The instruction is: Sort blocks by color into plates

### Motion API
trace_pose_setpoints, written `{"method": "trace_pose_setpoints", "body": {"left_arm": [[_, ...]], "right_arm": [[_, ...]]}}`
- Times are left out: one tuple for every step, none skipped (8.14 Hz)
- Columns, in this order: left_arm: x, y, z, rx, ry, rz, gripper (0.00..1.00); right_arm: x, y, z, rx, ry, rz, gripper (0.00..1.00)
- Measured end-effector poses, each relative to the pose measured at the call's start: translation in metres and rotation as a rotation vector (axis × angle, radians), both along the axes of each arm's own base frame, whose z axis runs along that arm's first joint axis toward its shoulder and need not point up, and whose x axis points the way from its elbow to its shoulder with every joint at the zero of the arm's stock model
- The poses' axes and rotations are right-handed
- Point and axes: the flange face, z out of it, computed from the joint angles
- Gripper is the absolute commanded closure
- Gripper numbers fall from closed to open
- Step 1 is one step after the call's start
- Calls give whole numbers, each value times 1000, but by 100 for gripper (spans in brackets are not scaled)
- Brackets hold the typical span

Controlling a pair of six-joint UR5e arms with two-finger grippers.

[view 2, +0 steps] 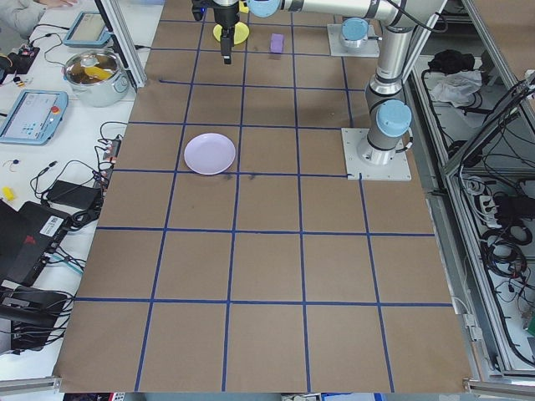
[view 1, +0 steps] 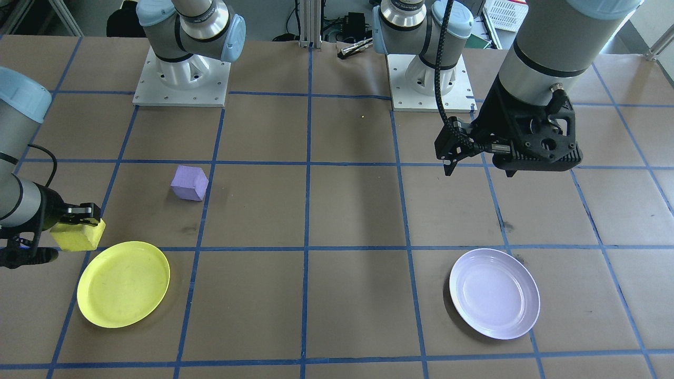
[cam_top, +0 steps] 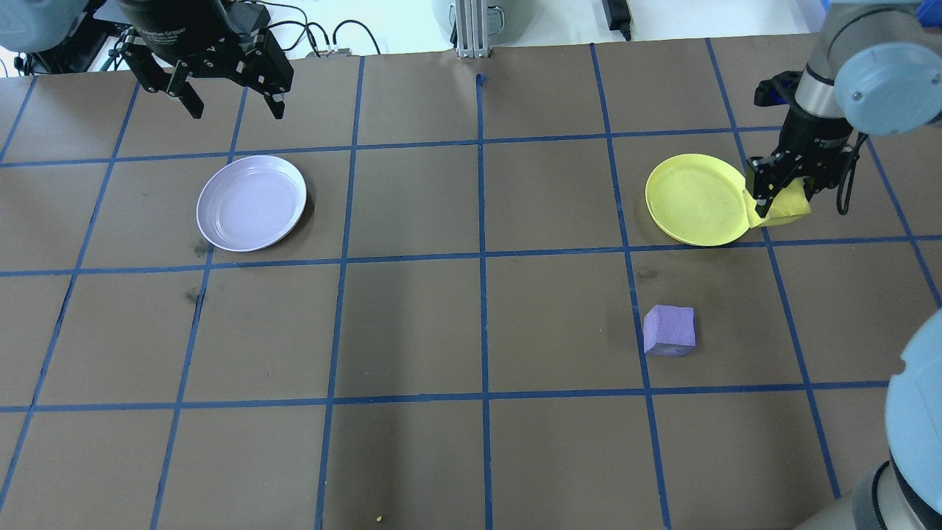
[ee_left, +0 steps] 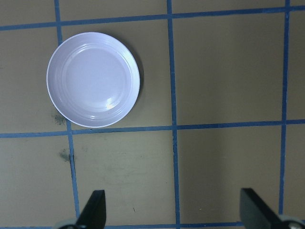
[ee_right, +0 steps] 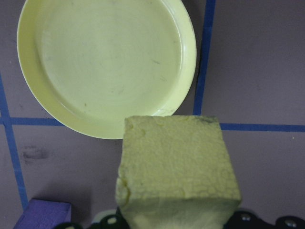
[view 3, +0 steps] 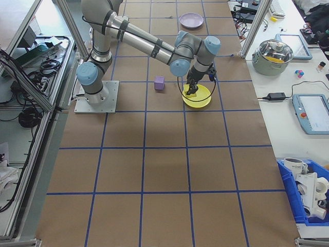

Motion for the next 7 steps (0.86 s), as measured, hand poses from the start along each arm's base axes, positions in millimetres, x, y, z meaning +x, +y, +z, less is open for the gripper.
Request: {"method": "trace_pose_setpoints", "body": {"left_arm": [[0,1,1,-3,-1,0,0],[0,1,2,-5,-1,0,0],[0,1,2,-6,-1,-1,0],[0,1,2,-5,0,0,0],[0,1,1,-4,1,0,0],[0,1,1,-2,1,0,0],[0,1,0,0,1,0,0]], "right_arm": [[1,-11,8,-24,-9,-20,100],[2,-22,4,-52,-29,-33,100],[2,-32,-5,-79,-40,-39,100],[2,-40,-18,-89,-49,-48,100],[3,-44,-33,-82,-68,-66,100],[8,-47,-54,-55,-86,-72,71],[20,-48,-69,-31,-91,-60,1]]}}
